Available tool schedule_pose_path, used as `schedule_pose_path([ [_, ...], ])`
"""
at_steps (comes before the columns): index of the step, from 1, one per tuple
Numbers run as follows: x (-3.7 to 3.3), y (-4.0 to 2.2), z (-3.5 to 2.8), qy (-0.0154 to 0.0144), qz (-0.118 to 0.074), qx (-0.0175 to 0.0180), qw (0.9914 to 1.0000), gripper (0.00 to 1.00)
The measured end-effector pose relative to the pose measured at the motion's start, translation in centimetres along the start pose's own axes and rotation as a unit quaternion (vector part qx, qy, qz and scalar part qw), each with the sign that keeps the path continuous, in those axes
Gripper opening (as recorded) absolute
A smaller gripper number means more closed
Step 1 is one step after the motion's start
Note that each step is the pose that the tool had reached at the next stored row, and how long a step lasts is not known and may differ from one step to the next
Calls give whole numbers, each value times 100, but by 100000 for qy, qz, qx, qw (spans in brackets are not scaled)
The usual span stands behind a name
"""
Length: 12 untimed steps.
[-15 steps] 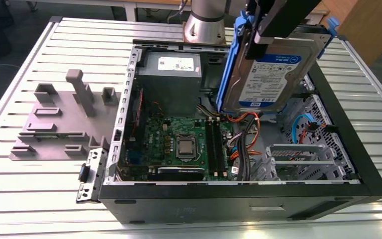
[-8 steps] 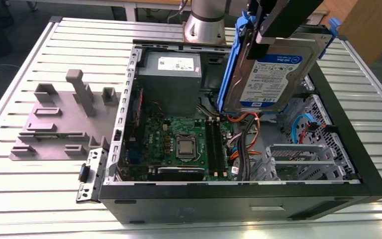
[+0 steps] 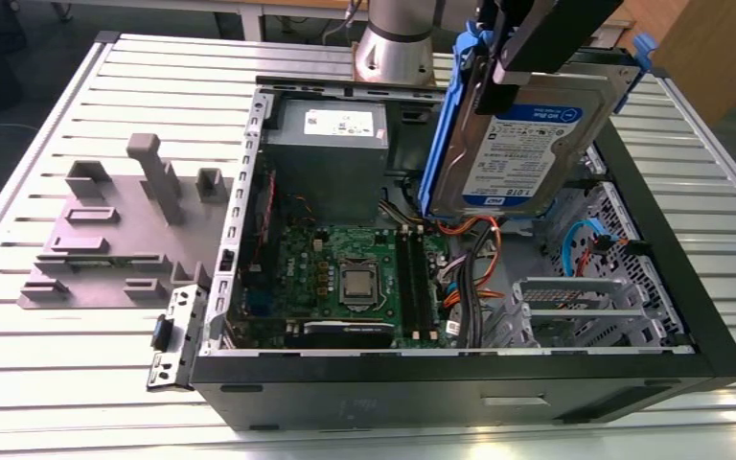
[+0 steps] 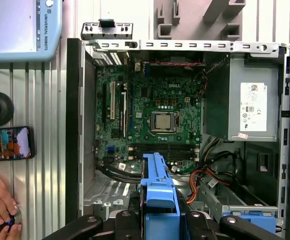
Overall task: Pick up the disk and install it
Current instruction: 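Insert the disk into the insertion slot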
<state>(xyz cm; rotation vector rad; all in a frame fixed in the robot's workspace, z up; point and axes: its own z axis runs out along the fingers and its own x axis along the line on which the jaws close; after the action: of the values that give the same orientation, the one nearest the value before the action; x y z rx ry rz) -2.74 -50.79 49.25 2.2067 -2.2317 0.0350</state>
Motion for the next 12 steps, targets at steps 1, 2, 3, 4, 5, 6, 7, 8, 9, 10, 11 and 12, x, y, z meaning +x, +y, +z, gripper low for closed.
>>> schedule_pose_path([
  [1, 16, -1, 3, -1, -2, 1, 100000, 36],
  [2, 24, 0, 4, 0, -2, 0, 100000, 36],
  [3, 31, 0, 5, -2, 1, 1, 100000, 36],
  [4, 40, -1, 7, 2, 1, 0, 100000, 36],
  [5, 50, -4, 11, -2, 1, 1, 100000, 36],
  [6, 58, -10, 15, -4, 1, 3, 100000, 36],
  [7, 64, -20, 20, -6, 4, 2, 100000, 36],
  [8, 68, -35, 24, -7, 2, 5, 100000, 36],
  [9, 71, -53, 27, 2, 2, 0, 100000, 36],
  [10, 73, -68, 29, 5, -2, -1, 100000, 36],
  [11, 75, -80, 31, 8, -4, -2, 100000, 36],
  [12, 76, -87, 33, 2, 0, 0, 100000, 36],
])
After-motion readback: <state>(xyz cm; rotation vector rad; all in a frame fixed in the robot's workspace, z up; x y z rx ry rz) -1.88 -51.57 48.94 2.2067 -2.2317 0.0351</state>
